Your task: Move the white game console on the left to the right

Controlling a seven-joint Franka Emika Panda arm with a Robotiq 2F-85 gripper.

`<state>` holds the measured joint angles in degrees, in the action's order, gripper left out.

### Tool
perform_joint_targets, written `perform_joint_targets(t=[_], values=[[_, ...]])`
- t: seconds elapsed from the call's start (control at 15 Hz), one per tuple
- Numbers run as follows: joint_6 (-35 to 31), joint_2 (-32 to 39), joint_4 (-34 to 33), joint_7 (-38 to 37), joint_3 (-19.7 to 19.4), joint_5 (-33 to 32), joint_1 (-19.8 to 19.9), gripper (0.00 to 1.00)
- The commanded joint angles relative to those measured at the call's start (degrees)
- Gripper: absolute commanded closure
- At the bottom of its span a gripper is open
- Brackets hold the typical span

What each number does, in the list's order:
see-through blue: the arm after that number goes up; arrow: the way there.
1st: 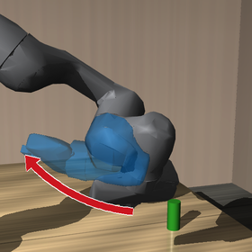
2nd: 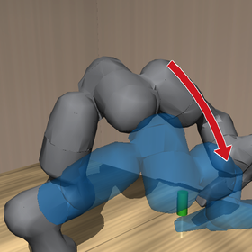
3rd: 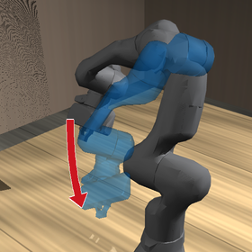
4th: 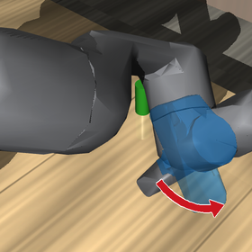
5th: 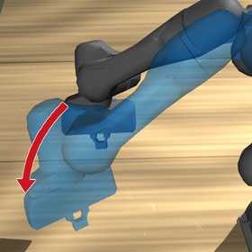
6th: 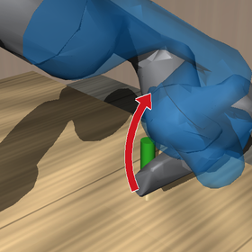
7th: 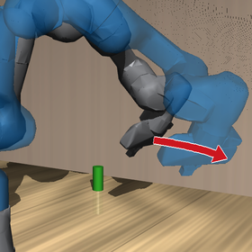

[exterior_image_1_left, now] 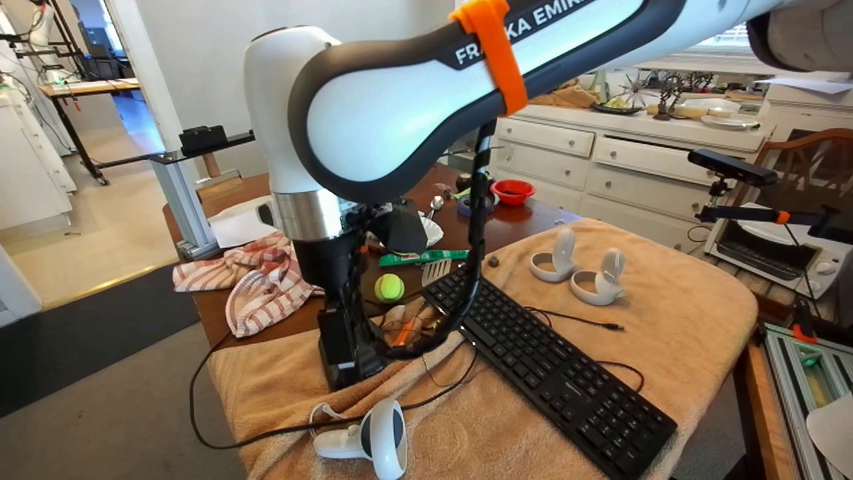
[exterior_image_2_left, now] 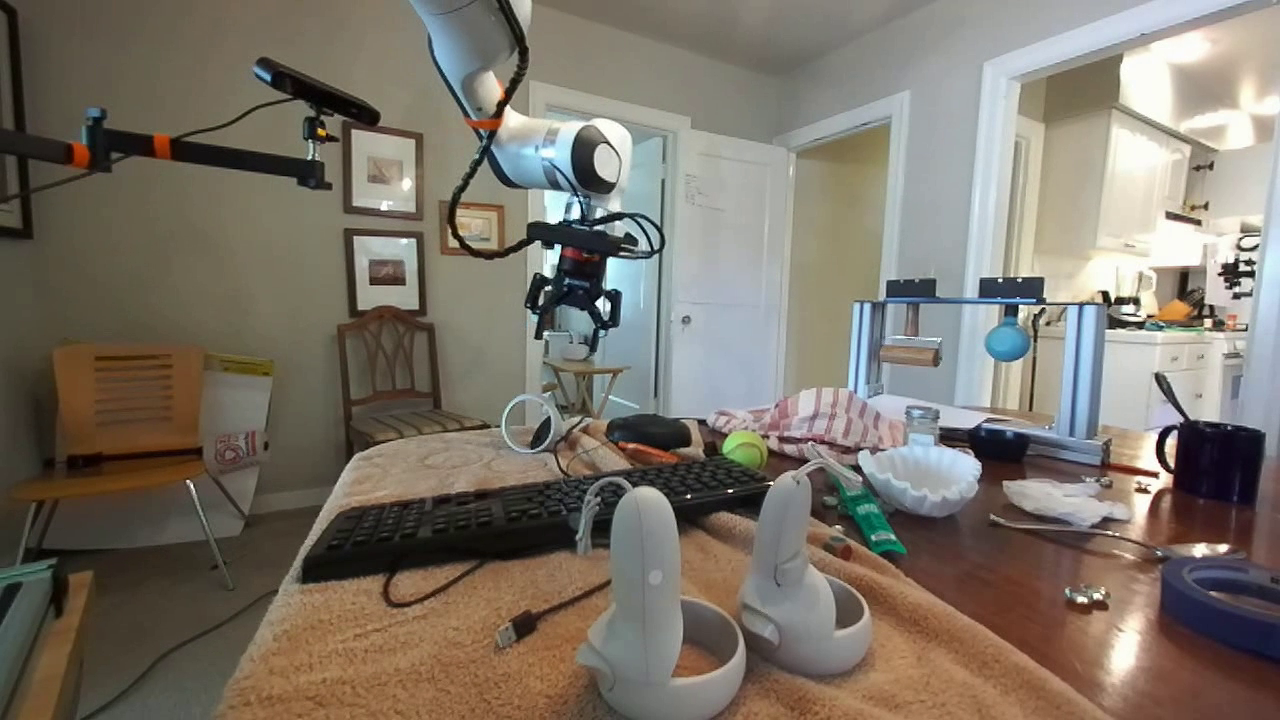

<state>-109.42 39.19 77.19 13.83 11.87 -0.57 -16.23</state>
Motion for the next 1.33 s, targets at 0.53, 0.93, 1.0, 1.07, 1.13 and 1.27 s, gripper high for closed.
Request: perform_joint_targets(t=[0.53, 0.93, 1.0, 1.07, 1.13, 1.27], values=[[6.11, 15.0, -16.81, 8.24, 2.34, 1.05, -0.5, 0.0], [13.68, 19.56, -22.75, 4.04, 1.18, 0.17, -4.12, 0.0], [14.84, 20.07, -23.56, 3.5, 1.09, 0.14, -4.44, 0.0], [15.77, 20.77, -24.5, 2.99, 0.96, 0.13, -4.7, 0.0], [16.35, 21.46, -25.4, 2.67, 0.72, -0.11, -5.01, 0.0], [16.99, 22.74, -27.3, 2.27, 0.27, -0.42, -5.41, 0.0]])
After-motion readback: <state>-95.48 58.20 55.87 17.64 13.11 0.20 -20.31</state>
